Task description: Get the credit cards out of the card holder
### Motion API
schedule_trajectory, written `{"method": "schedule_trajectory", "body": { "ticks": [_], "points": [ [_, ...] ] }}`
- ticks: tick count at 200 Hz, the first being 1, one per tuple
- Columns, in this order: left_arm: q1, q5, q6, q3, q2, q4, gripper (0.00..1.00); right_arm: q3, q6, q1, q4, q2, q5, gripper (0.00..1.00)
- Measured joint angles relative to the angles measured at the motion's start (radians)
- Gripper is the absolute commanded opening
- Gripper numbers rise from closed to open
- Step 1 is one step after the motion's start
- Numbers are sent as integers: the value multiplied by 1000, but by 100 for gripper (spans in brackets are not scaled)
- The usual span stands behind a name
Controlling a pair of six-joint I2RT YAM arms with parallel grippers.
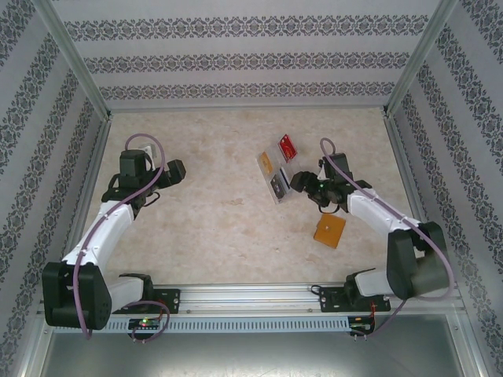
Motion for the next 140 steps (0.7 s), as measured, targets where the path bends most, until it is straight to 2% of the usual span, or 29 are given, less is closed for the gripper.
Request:
{"method": "schedule_trajectory", "body": {
  "ticks": [37,101,140],
  "points": [
    [0,4,-4,0,22,-2,99,75,8,-1,40,92,-6,70],
    [0,6,-10,6,42,-23,99,241,-21,-16,50,249,-18,73],
    [0,23,-12,7,42,-28,99,250,-44,-49,16,235,-10,76]
  ]
}}
